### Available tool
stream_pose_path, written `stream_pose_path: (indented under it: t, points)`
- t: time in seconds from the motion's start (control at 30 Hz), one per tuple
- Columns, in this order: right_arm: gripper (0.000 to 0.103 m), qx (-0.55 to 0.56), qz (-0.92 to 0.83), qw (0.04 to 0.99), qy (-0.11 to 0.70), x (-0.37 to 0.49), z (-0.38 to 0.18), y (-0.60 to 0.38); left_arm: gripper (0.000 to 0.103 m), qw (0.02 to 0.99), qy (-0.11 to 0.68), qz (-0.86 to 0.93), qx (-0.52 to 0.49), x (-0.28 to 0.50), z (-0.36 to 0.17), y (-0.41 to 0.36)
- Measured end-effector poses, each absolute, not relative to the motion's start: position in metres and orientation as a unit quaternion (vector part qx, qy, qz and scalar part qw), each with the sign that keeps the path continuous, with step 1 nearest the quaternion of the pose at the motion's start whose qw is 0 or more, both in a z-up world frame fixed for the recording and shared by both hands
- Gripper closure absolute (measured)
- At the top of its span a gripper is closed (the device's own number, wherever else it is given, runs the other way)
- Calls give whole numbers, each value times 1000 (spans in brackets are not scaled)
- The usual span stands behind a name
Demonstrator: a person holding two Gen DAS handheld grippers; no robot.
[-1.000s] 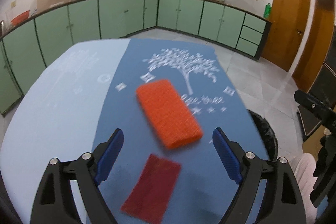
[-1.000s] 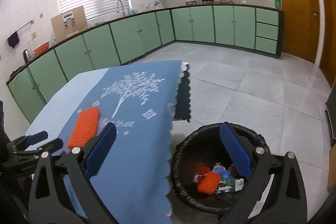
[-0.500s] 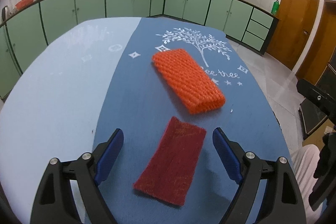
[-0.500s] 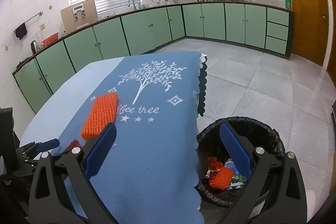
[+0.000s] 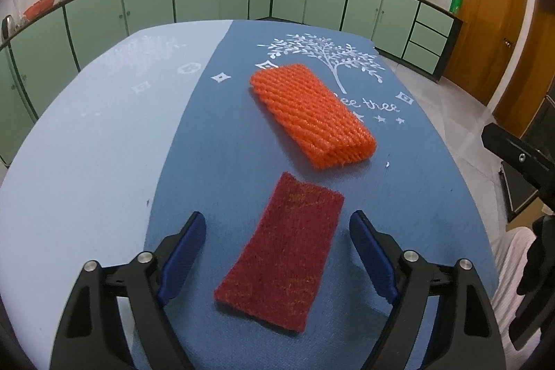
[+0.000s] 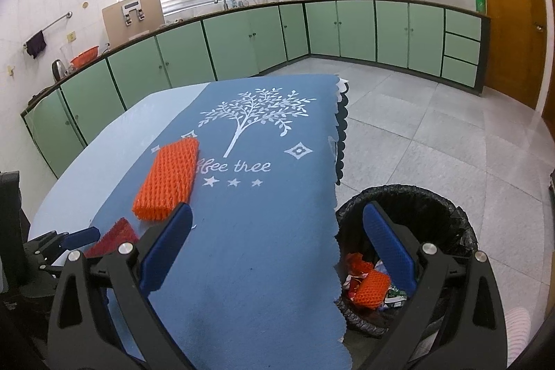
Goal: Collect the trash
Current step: 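Grasp the dark red scouring pad with the left gripper and lift it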
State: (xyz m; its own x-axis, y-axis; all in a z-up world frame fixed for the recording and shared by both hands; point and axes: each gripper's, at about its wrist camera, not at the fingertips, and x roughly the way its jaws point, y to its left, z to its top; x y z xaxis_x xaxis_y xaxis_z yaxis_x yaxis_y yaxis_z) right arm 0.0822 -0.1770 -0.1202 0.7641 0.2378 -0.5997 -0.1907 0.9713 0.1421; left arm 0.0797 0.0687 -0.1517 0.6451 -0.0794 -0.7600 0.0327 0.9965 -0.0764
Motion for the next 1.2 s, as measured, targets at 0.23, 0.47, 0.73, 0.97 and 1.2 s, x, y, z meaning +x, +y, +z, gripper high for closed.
stream_pose_path:
  t: [0.23, 0.47, 0.73, 0.97, 1.2]
  points:
    - [7, 35, 117, 938, 324, 81, -120, -173, 51, 909, 415, -43, -21, 77, -150, 64]
    - [7, 32, 123, 938, 322, 81, -117, -169, 55, 911, 408, -41, -38, 74, -142, 69]
    - [7, 24, 140, 938, 318, 87, -113, -154, 56, 923, 380, -11, -51, 78, -119, 90]
    - [7, 16, 159, 937, 311, 98, -110, -132, 56, 928, 368, 9, -58, 89, -111, 104]
    - [7, 11, 171, 933, 317, 114, -111, -108, 56, 928, 366, 26, -58, 99, -111, 117]
